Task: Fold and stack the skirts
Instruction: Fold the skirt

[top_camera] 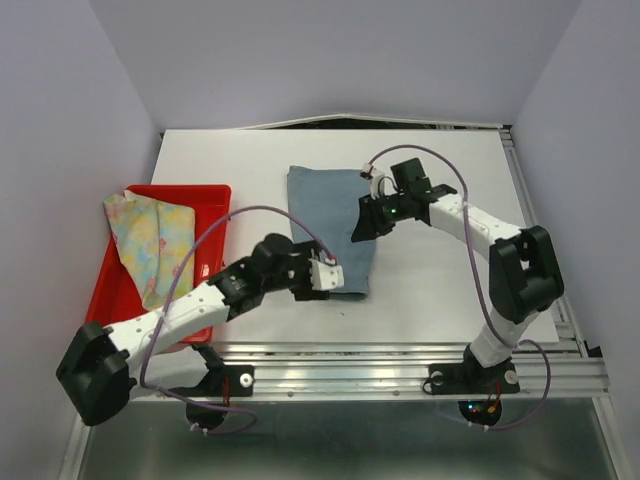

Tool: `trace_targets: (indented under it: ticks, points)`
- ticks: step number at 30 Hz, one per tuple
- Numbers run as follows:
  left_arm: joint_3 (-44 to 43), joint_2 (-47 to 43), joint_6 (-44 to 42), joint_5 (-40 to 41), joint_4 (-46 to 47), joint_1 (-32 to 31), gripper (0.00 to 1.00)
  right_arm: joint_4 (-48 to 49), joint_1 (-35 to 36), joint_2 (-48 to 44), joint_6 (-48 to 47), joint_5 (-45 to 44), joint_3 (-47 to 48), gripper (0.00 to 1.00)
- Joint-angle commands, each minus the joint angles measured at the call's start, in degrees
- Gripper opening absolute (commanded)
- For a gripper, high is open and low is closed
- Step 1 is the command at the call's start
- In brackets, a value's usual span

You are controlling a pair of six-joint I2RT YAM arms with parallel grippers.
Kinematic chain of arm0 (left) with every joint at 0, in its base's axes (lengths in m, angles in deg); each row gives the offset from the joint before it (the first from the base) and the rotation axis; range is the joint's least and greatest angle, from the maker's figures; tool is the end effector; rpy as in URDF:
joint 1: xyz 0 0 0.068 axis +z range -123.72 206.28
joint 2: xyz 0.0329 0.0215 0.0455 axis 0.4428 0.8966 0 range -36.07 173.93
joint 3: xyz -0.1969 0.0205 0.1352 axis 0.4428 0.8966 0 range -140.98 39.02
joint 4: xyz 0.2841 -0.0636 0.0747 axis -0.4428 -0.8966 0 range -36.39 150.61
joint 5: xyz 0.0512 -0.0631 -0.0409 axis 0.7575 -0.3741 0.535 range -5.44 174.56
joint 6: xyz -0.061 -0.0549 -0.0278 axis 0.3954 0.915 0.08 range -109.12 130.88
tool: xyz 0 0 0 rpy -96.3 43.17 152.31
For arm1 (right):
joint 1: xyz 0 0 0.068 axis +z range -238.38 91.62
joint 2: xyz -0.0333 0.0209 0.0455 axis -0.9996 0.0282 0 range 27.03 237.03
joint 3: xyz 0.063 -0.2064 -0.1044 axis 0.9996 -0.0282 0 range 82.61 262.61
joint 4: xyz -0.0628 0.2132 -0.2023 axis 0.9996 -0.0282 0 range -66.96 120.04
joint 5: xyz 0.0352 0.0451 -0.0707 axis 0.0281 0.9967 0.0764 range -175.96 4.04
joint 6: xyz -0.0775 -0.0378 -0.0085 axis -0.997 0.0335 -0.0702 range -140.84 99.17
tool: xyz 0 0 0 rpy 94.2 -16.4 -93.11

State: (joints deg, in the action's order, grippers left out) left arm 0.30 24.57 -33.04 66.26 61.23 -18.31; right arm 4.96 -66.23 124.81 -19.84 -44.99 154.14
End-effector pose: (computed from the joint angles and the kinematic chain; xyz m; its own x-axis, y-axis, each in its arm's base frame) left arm 0.2196 -0.2504 0.2091 0.4206 0.5101 -0.7502 0.8096 0.1621 0.5642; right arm 0.3671 0.2036 0.1653 -0.7345 -0.2849 -0.6159 -0.6515 0.5499 0.5226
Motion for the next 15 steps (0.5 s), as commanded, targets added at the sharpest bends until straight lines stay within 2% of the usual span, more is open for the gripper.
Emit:
trace_targets:
  ticks: [1, 2, 3, 6, 12, 15]
  points:
    - [7.07, 3.86, -6.44, 12.58, 7.19, -8.82, 0.84, 5.04, 2.63, 4.78, 2.43, 2.71, 0.36, 0.38]
    - [8.47, 5.96, -6.09, 15.90, 9.55, -12.06, 0.84, 5.04, 3.16, 7.40, 2.43, 2.71, 0.63, 0.37]
    - [8.83, 7.20, -6.00, 15.93, 10.62, -13.31, 0.84, 5.13, 3.16, 8.65, 2.43, 2.71, 0.72, 0.37]
    - [9.54, 12.89, -6.61, 22.78, 14.66, -16.47, 0.84, 5.48, 3.16, 12.95, 1.47, 2.01, 0.46, 0.36]
    - [10.24, 18.71, -8.72, 24.28, 17.30, -17.36, 0.85, 5.04, 3.16, 17.71, 1.38, -0.01, 0.54, 0.33]
    - [10.51, 21.52, -8.29, 27.08, 19.67, -17.45, 0.81, 3.29, 3.16, 19.38, 0.15, -0.98, 1.68, 0.31]
